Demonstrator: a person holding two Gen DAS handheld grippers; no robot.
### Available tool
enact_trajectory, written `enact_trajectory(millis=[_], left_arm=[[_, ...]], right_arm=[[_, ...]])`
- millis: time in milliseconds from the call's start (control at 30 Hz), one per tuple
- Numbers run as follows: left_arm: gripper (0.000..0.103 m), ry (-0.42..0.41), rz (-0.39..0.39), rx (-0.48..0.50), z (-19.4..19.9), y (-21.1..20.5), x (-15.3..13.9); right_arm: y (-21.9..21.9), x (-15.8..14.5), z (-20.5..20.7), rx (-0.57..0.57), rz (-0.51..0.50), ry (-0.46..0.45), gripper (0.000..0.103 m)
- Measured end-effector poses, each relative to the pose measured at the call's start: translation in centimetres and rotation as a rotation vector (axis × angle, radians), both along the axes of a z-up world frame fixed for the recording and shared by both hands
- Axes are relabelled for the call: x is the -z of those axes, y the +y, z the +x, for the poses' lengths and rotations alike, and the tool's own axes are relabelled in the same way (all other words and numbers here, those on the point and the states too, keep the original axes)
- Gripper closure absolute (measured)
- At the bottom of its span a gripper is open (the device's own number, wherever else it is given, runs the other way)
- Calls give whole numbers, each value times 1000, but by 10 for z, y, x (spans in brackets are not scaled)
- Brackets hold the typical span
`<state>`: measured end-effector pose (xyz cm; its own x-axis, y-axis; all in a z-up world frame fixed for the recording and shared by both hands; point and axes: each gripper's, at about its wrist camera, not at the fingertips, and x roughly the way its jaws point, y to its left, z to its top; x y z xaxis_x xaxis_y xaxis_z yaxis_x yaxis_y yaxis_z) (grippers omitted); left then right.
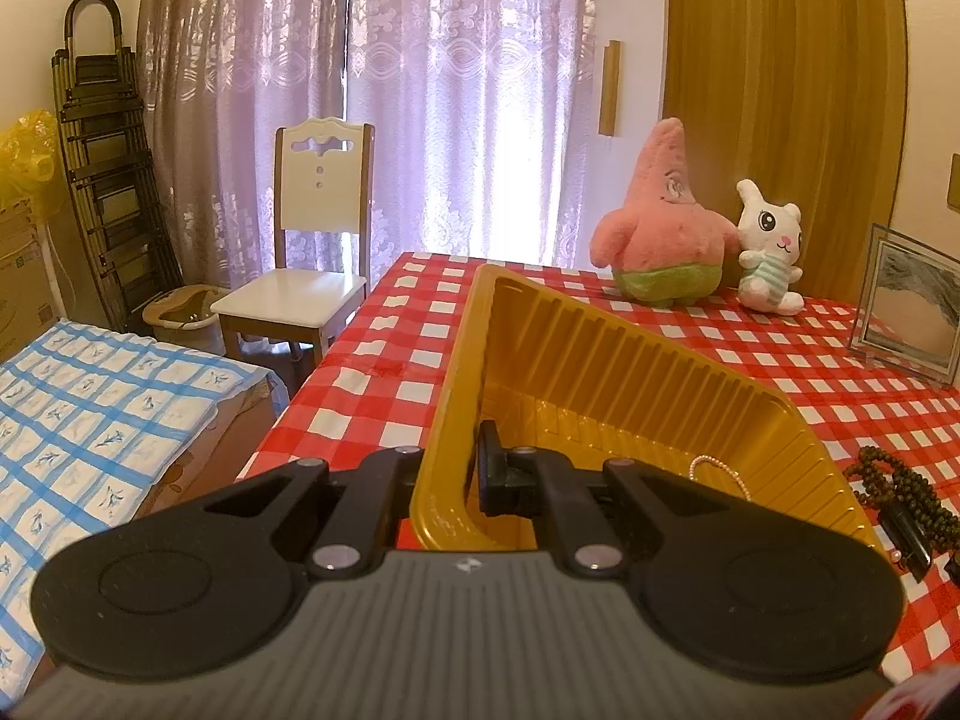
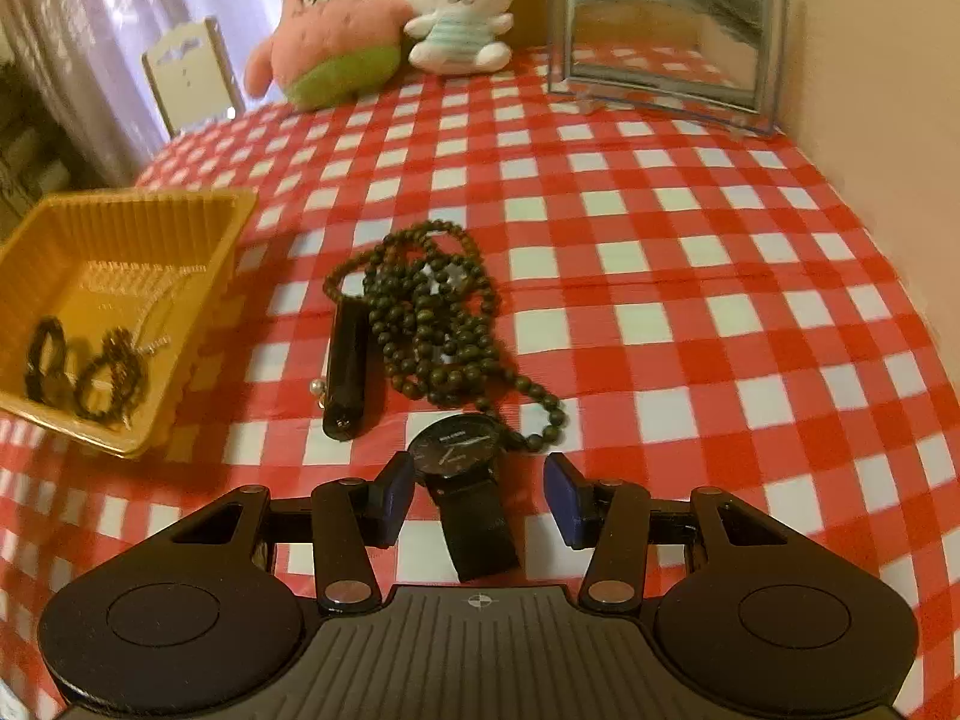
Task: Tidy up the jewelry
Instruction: 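Grasp the black wristwatch by its face with the right gripper, then carry the watch into the orange tray and open the right gripper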
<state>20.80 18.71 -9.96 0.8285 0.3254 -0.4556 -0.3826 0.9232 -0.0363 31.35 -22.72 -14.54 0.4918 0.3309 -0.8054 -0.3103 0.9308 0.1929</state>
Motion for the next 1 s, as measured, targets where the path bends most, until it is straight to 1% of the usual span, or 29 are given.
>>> enact_trajectory(millis=[133,300,333,400,533,733,867,1000], left_arm=[[96,1,0,0,0,0,0],[96,2,-1,0,0,0,0],[96,2,-2,0,0,1,0],[96,2,-2,-1,-1,1,0],[96,3,-4,-1,-2,2,0],[97,3,-4,-1,-2,2,0],[97,3,-4,0,-2,2,0],[97,3,-5,2,-2,1,2]], right_arm=[[15,8,4,-39,-61,-7,55],[26,12,2,-88,-140,-54,55],[27,12,0,-94,-152,-69,58],[27,11,-2,-108,-161,-84,58],[22,3,-8,-87,-140,-118,59],[19,-27,-19,-66,-73,-181,61],[29,-47,-24,-81,-31,-223,61],[47,-67,-27,-119,17,-270,61]])
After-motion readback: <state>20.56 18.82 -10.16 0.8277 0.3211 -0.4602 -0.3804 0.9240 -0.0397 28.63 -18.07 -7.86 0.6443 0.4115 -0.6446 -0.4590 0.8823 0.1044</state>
